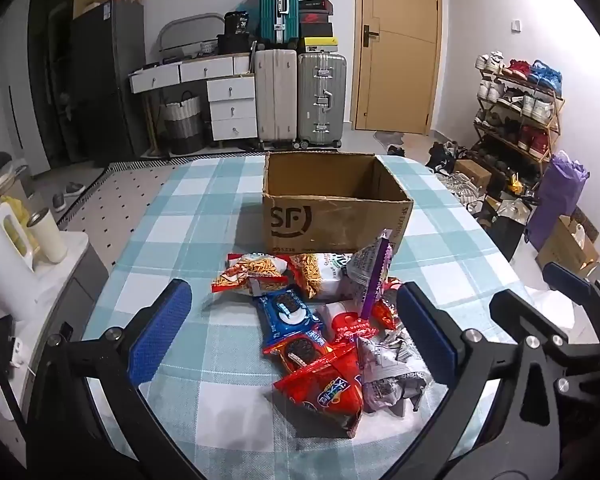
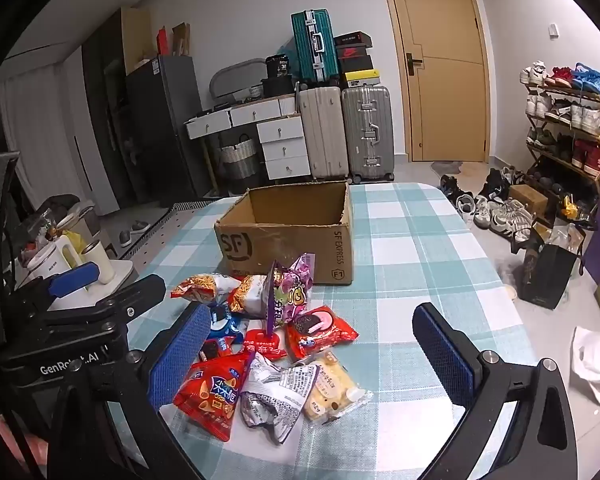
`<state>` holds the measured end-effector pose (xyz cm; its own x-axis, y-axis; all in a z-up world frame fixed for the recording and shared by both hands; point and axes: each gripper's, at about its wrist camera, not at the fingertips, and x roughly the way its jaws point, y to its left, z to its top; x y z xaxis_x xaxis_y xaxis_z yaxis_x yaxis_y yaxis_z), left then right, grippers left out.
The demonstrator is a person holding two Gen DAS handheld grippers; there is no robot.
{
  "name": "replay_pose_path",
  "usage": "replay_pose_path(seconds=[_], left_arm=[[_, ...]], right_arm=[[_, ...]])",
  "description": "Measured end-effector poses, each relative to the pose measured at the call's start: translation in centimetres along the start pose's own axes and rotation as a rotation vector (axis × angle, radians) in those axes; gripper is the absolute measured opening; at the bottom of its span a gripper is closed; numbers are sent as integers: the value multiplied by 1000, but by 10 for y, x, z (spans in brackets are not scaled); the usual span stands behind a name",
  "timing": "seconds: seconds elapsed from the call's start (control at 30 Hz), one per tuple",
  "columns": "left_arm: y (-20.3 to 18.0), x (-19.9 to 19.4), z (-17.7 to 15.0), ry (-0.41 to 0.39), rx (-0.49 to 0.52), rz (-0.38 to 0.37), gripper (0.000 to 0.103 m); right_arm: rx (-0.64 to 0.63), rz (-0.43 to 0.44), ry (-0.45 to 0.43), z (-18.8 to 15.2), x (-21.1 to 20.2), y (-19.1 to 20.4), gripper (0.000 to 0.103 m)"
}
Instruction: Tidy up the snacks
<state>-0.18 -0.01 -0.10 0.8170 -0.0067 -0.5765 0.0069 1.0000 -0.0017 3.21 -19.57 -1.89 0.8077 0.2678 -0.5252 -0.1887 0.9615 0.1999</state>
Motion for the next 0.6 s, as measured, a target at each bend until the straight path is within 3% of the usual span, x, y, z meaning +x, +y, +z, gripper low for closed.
replay_pose_path(seconds=[0.23, 0.6], left_arm=[[7, 11, 0, 36, -14, -21, 102], [4, -3, 0, 20, -27, -4, 102]], right_arm=[[-6, -1, -1, 0, 1, -1, 103], [-14, -6, -11, -1, 0, 1, 103]])
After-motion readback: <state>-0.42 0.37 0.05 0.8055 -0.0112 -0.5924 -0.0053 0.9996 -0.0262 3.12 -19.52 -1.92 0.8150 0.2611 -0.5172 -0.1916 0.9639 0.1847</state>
